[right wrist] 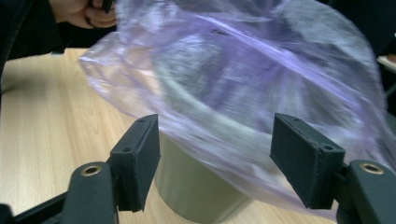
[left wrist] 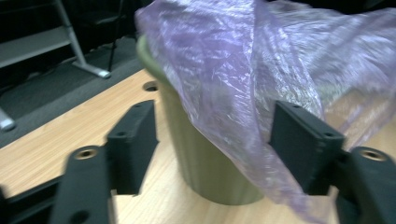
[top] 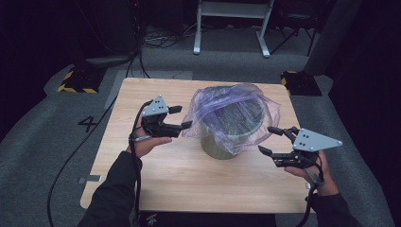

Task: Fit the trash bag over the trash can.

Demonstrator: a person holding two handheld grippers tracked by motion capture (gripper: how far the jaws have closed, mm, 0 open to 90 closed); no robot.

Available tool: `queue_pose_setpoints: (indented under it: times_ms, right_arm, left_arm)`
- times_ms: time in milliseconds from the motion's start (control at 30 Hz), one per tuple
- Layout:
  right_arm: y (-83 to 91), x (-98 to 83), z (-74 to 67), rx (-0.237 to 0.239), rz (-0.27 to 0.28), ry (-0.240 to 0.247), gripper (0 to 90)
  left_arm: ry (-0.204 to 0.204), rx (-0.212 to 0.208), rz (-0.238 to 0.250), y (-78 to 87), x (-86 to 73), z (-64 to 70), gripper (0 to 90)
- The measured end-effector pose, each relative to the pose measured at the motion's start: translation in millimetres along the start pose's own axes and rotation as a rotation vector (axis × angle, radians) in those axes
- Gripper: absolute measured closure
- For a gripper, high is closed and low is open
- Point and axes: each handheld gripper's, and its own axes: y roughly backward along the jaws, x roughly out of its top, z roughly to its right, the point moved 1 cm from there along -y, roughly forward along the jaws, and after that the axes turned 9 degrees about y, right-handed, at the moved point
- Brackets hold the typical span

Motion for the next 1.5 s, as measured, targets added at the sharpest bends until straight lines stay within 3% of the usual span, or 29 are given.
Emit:
queue_pose_setpoints:
  times_ms: [167,267,333,367,467,567,633,733,833,933,1033,1133,1200,1333,1467,1500]
  right_arm:
    - [-12.4,-0.2,-17.3,0.013,-0.004,0.079,44.1]
    - [-18.3,-0.8,-25.8,0.015,-0.006,0.125,47.0]
    - [-20.9,-0.4,-31.5,0.018,-0.015,0.149,42.3]
    - [-21.4,0.2,-34.3,0.020,-0.013,0.164,39.1]
    - [-22.9,2.0,-41.9,-0.019,-0.009,0.211,33.2]
    - [-28.4,2.1,-48.3,-0.068,-0.015,0.256,36.2]
    - [-31.5,0.1,-50.4,-0.113,-0.017,0.255,46.9]
    - [-33.6,-3.4,-51.8,-0.171,-0.013,0.292,68.0]
    - [-34.4,-6.1,-54.5,-0.175,-0.018,0.305,85.8]
    - [-36.1,-10.9,-53.3,-0.153,-0.033,0.285,90.0]
    - [-33.7,-17.1,-49.9,-0.127,-0.037,0.248,90.0]
    - [-29.8,-25.0,-46.3,-0.117,-0.040,0.209,90.0]
    - [-28.0,-30.6,-43.7,-0.107,-0.046,0.184,90.0]
    - [-28.9,-40.2,-41.1,-0.091,-0.082,0.175,90.0]
    - [-29.6,-50.8,-39.3,-0.061,-0.104,0.157,90.0]
    - [-29.8,-53.3,-39.3,-0.054,-0.109,0.157,90.0]
  left_arm:
    - [-0.015,-0.021,-0.071,-5.8,-8.0,9.9,23.8]
    - [0.013,-0.021,-0.068,-9.4,-11.4,7.3,31.7]
    - [0.027,-0.031,-0.063,-11.0,-12.9,4.8,43.0]
    - [0.026,-0.030,-0.067,-12.0,-13.5,4.3,43.7]
    - [0.027,-0.034,-0.074,-15.7,-14.8,4.0,51.3]
    - [0.027,-0.048,-0.073,-18.0,-15.7,4.2,56.8]
    - [0.027,-0.062,-0.072,-18.8,-16.2,4.5,61.2]
    - [0.027,-0.080,-0.080,-19.6,-18.1,5.3,65.0]
    - [0.012,-0.083,-0.094,-21.1,-20.7,6.9,65.8]
    - [0.014,-0.078,-0.089,-20.5,-21.2,6.2,63.8]
    - [0.045,-0.059,-0.056,-17.3,-19.5,3.9,39.8]
    - [0.078,-0.078,0.008,-7.9,-15.7,-1.3,20.2]
    - [0.096,-0.090,0.043,-0.8,-12.2,-5.2,17.1]
    - [0.131,-0.064,0.092,7.5,-4.0,-13.1,16.3]
    - [0.131,-0.006,0.101,6.9,3.8,-17.9,23.1]
    - [0.123,0.030,0.093,4.5,5.6,-18.7,24.5]
